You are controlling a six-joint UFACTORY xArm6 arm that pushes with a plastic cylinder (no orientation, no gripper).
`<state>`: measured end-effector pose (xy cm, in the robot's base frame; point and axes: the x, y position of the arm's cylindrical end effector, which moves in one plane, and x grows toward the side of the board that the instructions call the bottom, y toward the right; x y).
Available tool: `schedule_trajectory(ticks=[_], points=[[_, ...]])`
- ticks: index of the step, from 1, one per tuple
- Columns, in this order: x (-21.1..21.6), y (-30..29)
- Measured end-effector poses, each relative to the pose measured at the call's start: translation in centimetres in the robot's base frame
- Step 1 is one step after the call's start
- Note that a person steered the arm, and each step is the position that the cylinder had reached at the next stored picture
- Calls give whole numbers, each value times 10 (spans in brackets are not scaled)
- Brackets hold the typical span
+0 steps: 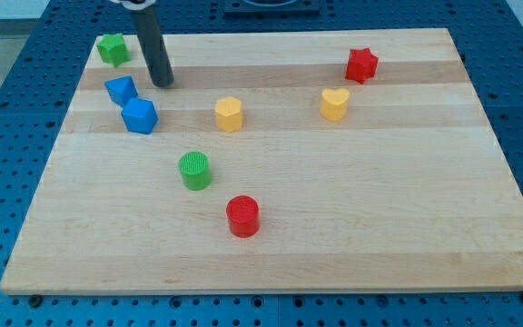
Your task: Move the blue triangle to the left top of the blue cube
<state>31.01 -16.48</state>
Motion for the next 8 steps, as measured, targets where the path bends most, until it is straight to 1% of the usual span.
schedule_trajectory(ticks=[2,3,4,5,7,8], points=[[8,-78],[32,-78],[38,-78],[33,-78],[30,-105],[28,-80]])
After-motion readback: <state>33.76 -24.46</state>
